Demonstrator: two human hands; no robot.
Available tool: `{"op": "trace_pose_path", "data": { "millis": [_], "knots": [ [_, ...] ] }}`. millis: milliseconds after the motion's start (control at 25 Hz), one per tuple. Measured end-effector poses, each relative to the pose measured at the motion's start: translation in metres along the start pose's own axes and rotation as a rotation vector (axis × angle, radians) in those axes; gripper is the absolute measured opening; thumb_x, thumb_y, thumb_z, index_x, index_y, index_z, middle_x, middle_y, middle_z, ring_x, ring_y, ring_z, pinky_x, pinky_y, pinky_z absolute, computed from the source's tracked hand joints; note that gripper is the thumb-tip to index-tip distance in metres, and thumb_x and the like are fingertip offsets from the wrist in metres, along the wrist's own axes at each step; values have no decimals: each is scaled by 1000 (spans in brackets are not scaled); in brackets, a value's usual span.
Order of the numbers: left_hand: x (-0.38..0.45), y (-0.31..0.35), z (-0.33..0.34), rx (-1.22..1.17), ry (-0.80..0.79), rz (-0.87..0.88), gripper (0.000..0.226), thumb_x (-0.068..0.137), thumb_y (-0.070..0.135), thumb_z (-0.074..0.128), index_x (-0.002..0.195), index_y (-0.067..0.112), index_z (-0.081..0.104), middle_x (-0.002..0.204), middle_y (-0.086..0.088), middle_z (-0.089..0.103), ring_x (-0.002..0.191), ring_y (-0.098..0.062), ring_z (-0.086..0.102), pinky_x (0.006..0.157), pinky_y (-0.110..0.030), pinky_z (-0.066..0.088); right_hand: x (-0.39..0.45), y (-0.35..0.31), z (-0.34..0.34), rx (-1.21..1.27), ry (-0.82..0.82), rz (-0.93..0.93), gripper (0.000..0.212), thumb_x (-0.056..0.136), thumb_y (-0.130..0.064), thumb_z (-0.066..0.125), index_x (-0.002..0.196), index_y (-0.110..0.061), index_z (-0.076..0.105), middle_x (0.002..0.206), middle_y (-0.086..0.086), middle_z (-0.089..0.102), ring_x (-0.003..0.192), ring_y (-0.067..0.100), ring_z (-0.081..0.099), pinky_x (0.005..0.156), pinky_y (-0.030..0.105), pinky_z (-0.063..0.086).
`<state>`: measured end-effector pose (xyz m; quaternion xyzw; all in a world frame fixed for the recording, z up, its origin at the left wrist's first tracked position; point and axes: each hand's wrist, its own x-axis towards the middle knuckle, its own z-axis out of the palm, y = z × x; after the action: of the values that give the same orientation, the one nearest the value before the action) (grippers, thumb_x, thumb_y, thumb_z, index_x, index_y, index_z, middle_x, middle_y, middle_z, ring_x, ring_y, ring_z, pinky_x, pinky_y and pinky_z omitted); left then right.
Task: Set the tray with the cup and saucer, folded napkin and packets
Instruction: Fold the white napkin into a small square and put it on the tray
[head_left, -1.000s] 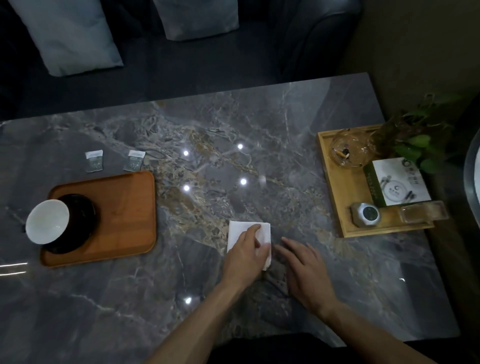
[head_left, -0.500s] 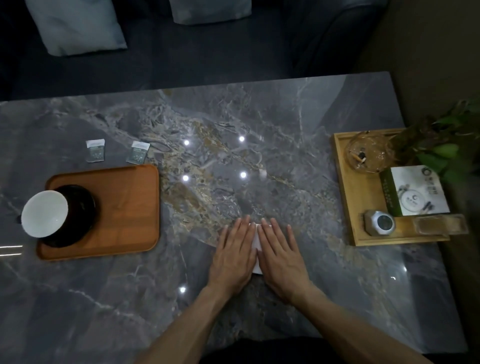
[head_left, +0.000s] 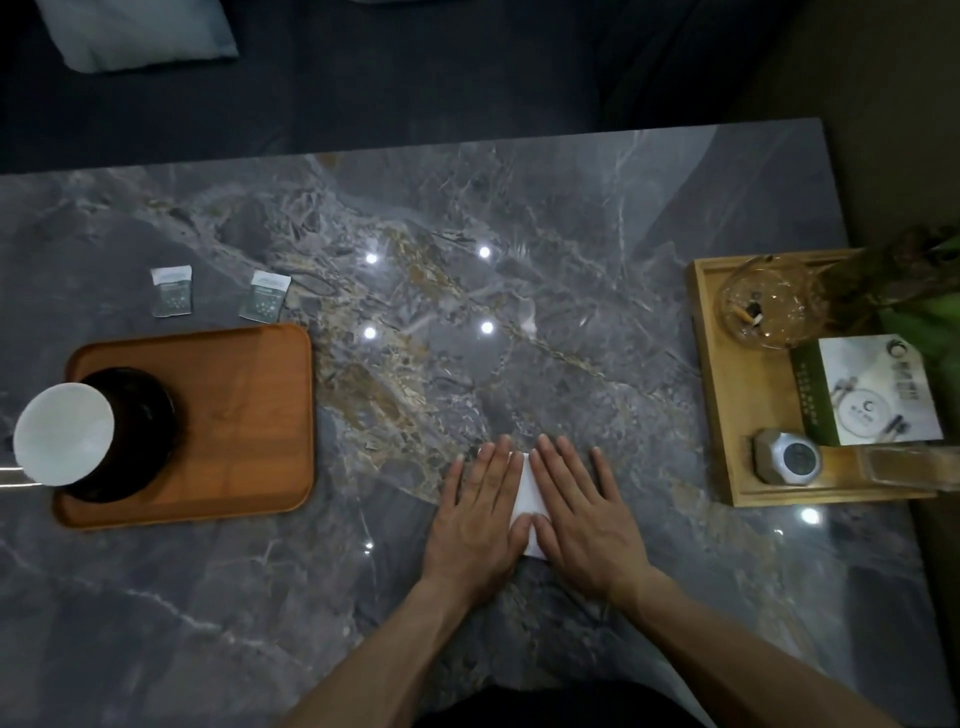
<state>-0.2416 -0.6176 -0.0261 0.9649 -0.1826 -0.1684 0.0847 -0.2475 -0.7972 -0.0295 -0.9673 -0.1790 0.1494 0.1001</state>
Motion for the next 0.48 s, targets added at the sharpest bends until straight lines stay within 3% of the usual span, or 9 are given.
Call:
{"op": "trace_pose_path", "data": {
  "millis": [280,400,480],
  "knots": [
    [1,1,-8,-7,-54,-7,73,95,47,36,155,12,11,164,-9,7,151,-25,6,117,-47,8,2,-2,-3,33,-34,6,69,96,-41,35,155,-11,14,164,7,12,151,22,6,118,54,12],
    [0,0,-13,-21,-93,11,73,98,50,26,154,15,-6,162,-4,-14,151,-24,-6,118,-46,-4,0,-3,-14,25,-75,4,66,98,-42,31,155,-11,13,164,7,13,151,23,5,118,54,11],
    [-5,-3,-14,-77,-73,-74,80,96,59,20,150,19,-23,159,-2,-29,148,-20,-20,118,-44,-14,2,-5,-21,1,-89,7,66,99,-44,26,155,-12,11,164,5,12,151,22,3,120,52,6]
  ]
}}
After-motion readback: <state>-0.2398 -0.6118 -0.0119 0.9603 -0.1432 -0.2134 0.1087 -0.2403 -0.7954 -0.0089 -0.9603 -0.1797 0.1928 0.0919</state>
